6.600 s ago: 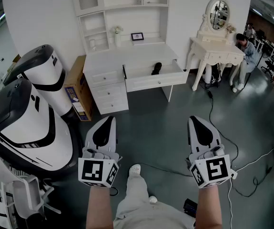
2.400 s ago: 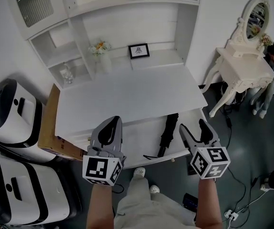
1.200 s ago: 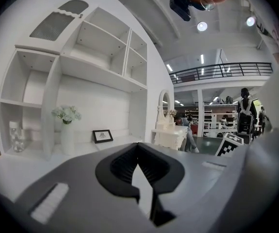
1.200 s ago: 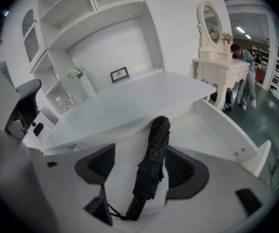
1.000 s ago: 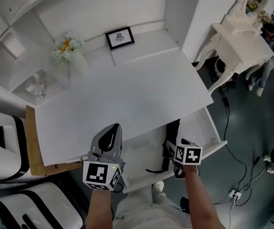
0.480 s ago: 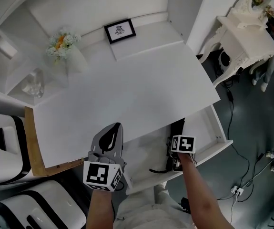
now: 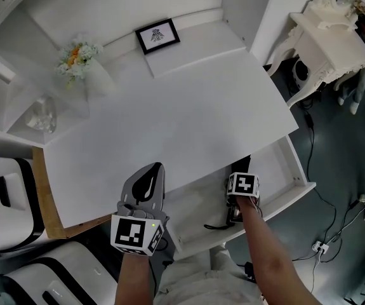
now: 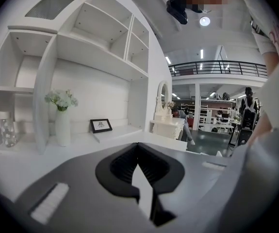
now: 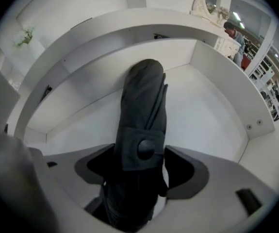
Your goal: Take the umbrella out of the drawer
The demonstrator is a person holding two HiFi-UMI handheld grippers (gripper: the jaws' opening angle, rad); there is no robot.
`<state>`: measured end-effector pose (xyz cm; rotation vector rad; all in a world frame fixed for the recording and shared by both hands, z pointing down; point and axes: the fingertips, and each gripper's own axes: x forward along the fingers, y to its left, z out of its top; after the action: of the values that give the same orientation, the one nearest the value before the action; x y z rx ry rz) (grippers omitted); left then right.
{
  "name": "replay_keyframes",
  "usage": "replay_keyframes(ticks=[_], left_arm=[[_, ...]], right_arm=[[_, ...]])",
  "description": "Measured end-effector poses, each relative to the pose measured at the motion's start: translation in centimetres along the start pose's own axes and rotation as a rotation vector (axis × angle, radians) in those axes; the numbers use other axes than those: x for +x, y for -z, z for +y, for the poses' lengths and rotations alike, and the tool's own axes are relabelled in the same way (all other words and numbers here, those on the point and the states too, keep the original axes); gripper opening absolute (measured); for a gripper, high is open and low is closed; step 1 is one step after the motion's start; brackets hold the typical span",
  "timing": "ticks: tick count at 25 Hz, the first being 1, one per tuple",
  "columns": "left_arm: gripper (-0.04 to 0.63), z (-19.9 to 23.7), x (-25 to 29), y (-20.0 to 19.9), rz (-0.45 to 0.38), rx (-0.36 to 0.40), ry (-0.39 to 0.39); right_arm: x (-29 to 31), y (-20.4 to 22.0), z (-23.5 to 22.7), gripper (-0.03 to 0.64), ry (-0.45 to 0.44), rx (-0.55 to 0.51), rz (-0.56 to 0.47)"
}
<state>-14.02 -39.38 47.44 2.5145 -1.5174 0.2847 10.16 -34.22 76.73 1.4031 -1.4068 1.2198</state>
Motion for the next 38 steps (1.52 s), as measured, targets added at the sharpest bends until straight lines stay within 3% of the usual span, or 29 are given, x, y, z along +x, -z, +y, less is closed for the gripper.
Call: replay_keyframes(ticks=[4, 7, 13, 32, 38], left_arm=[[0.011, 0.7, 0.0, 0.2, 0.004, -0.007, 0.005], [0.011, 1.0, 0.0, 0.2, 0.003, -0.012, 0.013], [0.009, 1.2, -0.2, 0.3, -0.006, -0.012, 0.043], [0.011, -1.1, -1.5, -0.8, -0.052, -0.015, 0.104], [0.011, -1.6, -2.8, -1.6, -0.069, -0.008, 0.079]], right_arm=[[-0.1, 0.0, 0.1, 0.321, 0.023, 0.006, 0.007], [-0.3, 0.0, 0.1, 0.264, 0.037, 0.027, 0.013], [-0.7, 0.3, 0.2, 0.250, 0.064, 0.080, 0.008], [-5.3, 0.6, -1.8, 0.250, -0.043, 0.452, -0.155], [-7.1, 0.7, -2.7, 0.250, -0.069, 0.476, -0.210]])
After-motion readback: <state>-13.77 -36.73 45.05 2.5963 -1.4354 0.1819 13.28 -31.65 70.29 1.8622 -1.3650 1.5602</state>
